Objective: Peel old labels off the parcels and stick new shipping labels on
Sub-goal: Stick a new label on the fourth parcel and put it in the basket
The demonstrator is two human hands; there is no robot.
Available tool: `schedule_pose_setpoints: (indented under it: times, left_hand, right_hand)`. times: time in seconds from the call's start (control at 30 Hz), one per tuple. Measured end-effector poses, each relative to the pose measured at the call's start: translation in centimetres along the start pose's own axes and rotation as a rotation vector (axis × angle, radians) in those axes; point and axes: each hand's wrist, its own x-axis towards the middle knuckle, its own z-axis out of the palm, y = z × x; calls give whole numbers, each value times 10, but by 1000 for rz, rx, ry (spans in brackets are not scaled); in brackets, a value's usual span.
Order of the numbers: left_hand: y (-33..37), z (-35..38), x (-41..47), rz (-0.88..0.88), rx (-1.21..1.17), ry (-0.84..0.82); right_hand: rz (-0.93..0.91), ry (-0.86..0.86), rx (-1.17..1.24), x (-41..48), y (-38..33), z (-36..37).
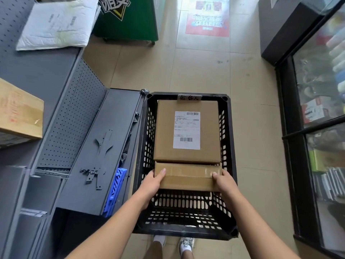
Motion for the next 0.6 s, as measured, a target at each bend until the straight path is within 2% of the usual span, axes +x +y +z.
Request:
schedule_pose_setpoints:
  times: [0.6]
  left_hand:
    - [-3, 10, 18, 89, -35, 80]
  right_hand:
    - [-95, 77, 61, 13, -7, 12]
